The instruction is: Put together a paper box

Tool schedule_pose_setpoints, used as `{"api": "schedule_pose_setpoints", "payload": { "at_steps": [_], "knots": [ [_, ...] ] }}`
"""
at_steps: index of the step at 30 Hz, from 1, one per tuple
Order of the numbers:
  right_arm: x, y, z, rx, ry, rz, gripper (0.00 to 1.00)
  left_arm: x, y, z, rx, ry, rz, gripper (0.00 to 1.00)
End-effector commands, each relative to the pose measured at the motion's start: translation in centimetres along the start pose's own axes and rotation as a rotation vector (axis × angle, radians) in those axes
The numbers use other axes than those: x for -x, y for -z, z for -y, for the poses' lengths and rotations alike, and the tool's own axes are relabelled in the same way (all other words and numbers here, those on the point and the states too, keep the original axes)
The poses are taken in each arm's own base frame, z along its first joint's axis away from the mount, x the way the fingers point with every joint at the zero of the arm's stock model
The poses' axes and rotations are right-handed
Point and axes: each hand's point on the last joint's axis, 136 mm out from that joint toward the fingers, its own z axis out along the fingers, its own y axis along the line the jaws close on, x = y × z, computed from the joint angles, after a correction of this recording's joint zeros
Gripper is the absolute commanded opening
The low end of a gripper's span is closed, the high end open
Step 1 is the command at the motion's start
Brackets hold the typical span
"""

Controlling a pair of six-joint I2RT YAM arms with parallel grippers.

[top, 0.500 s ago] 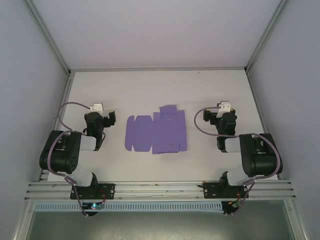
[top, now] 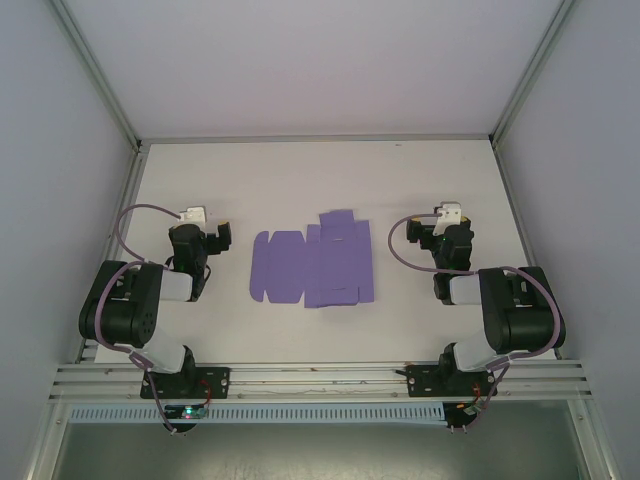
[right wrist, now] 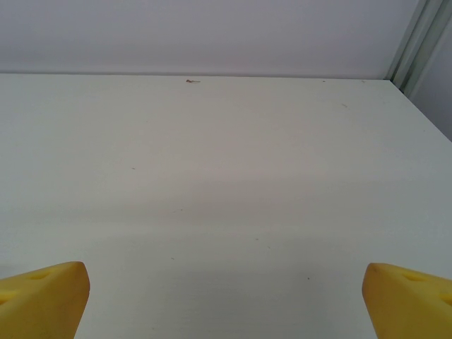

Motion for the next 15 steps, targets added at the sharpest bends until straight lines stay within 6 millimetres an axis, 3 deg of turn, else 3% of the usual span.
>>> {"api": "schedule_pose_setpoints", "payload": {
  "at_steps": [1, 15],
  "knots": [
    [0.99, -0.02, -0.13, 0.003, -0.009, 0.032, 0.99, 1.19, 0.1, -0.42, 0.008, -0.002, 0.035, 1.0],
    [1.3, -0.1, 0.07, -0.009, -0.01, 0.025, 0.98, 1.26, 0.14, -0.4, 0.008, -0.001, 0.038, 1.0]
  ]
}}
